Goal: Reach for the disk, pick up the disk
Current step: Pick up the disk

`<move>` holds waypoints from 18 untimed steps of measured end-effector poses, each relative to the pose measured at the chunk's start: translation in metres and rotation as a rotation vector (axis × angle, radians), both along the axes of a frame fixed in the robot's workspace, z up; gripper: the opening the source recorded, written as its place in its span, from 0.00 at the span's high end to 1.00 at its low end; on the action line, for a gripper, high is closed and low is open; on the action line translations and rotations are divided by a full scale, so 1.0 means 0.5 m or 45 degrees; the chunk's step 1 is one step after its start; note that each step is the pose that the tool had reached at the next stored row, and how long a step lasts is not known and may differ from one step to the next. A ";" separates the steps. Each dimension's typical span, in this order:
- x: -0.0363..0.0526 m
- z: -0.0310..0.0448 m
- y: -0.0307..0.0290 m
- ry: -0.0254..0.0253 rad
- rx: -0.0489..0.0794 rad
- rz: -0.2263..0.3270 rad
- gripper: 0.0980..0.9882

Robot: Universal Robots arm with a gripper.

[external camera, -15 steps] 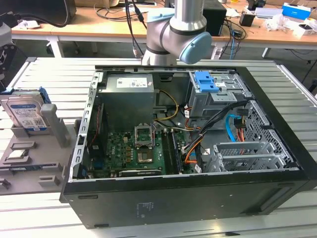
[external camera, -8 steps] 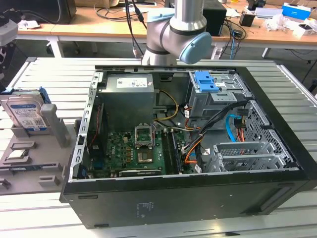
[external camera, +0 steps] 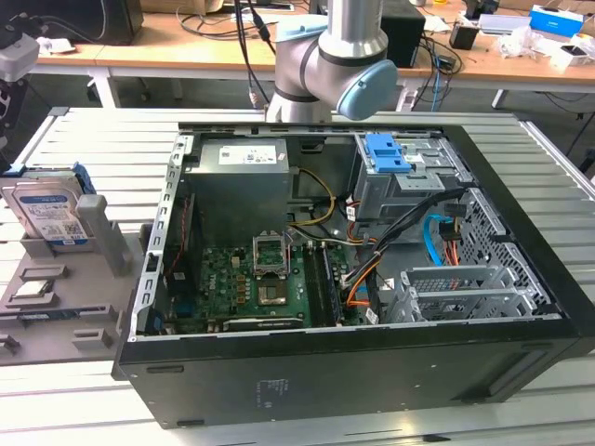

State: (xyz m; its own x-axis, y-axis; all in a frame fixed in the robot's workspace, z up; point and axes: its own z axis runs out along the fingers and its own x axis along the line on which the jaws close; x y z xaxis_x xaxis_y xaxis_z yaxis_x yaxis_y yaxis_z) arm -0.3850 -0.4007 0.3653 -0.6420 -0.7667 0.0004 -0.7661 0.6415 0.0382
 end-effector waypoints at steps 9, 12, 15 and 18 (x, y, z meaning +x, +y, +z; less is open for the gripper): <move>0.000 0.000 0.000 0.0001 0.000 0.136 0.99; 0.000 0.000 0.000 0.0001 0.000 0.177 0.99; 0.000 0.000 0.000 0.0001 0.000 0.218 0.99; 0.000 0.000 0.000 0.0000 0.000 0.252 0.99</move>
State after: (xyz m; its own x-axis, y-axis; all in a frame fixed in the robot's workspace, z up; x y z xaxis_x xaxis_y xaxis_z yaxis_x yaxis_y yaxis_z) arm -0.3850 -0.4007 0.3654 -0.4787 -0.8780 0.0005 -0.8773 0.4784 0.0382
